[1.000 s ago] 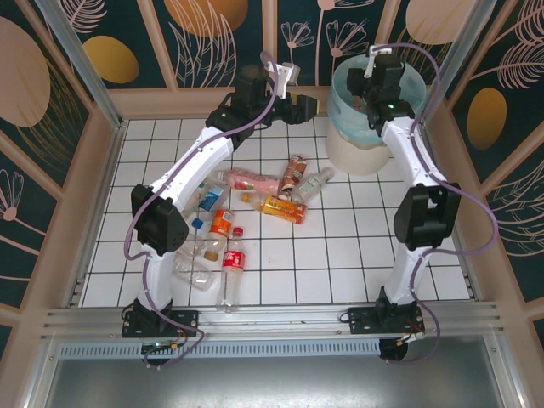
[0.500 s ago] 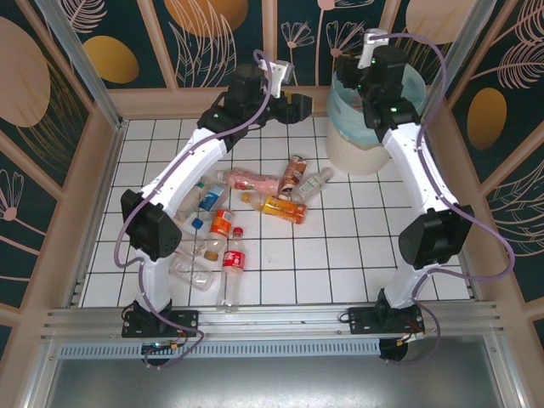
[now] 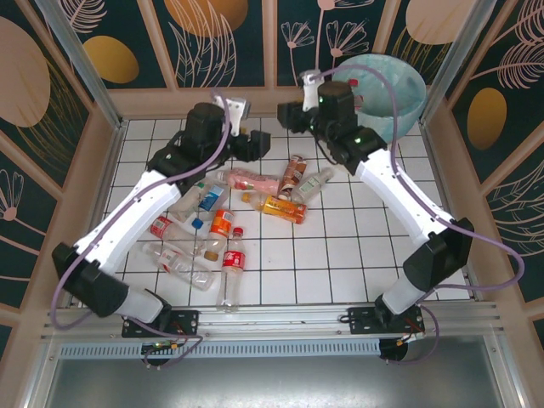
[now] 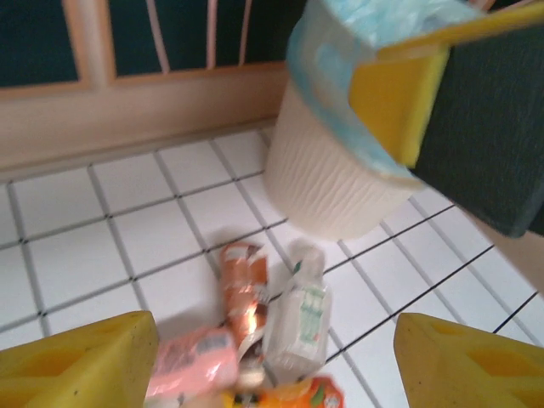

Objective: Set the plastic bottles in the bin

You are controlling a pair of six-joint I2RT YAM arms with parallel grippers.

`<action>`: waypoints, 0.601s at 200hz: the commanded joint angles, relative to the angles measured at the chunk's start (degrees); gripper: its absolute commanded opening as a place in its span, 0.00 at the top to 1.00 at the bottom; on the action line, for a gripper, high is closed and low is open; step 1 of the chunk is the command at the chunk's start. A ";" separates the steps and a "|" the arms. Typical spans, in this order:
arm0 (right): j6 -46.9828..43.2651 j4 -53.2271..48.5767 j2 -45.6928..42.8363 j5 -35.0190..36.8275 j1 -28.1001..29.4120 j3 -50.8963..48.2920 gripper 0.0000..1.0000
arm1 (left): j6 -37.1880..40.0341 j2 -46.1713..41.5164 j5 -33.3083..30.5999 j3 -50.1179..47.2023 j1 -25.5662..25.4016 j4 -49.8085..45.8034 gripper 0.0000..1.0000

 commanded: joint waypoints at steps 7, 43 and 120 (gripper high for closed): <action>11.02 -0.67 -3.57 -6.25 2.81 -9.78 0.54 | -0.87 -6.67 -4.72 -6.94 -0.04 -8.32 0.25; 18.62 1.81 -4.14 -12.02 6.50 -20.01 0.56 | -2.59 -12.61 -4.08 -12.78 -0.02 -15.04 0.24; 23.14 8.46 9.96 -21.54 13.46 -24.36 0.52 | -8.69 -15.57 0.45 -21.37 0.04 -23.26 0.24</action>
